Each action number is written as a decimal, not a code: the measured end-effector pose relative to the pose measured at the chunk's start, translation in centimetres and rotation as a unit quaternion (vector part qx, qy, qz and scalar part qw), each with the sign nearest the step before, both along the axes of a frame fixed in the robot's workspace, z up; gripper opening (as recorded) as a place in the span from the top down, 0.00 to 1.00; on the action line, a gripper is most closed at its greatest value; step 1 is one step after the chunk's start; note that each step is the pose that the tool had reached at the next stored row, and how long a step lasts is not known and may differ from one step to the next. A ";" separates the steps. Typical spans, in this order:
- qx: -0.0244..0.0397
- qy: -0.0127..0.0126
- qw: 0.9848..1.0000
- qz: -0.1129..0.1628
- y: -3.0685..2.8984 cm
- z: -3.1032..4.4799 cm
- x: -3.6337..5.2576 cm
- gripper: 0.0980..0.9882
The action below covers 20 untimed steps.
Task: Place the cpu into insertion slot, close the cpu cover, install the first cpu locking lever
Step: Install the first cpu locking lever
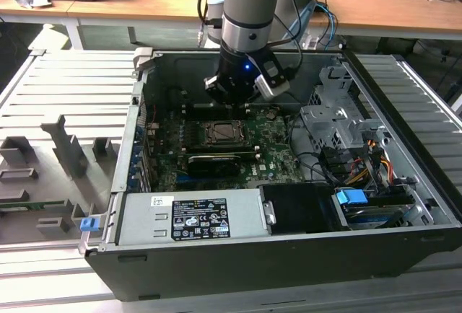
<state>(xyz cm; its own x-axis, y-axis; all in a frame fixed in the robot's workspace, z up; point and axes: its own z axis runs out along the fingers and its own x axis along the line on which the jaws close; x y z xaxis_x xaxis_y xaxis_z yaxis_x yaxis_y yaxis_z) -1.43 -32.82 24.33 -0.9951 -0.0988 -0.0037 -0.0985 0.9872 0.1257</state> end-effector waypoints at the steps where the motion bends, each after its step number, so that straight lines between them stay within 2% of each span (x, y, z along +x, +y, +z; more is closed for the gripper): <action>1: 0.000 0.000 1.000 0.000 -0.16 0.00 0.00 0.99; 12: 0.000 0.000 1.000 0.000 -1.88 -0.02 -0.02 0.99; 14: 0.000 0.000 1.000 0.000 -2.51 -0.02 -0.03 0.99; 16: 0.001 0.003 1.000 0.000 -3.09 -0.03 -0.03 0.99; 20: 0.004 0.004 1.000 0.000 -4.17 -0.09 -0.04 0.99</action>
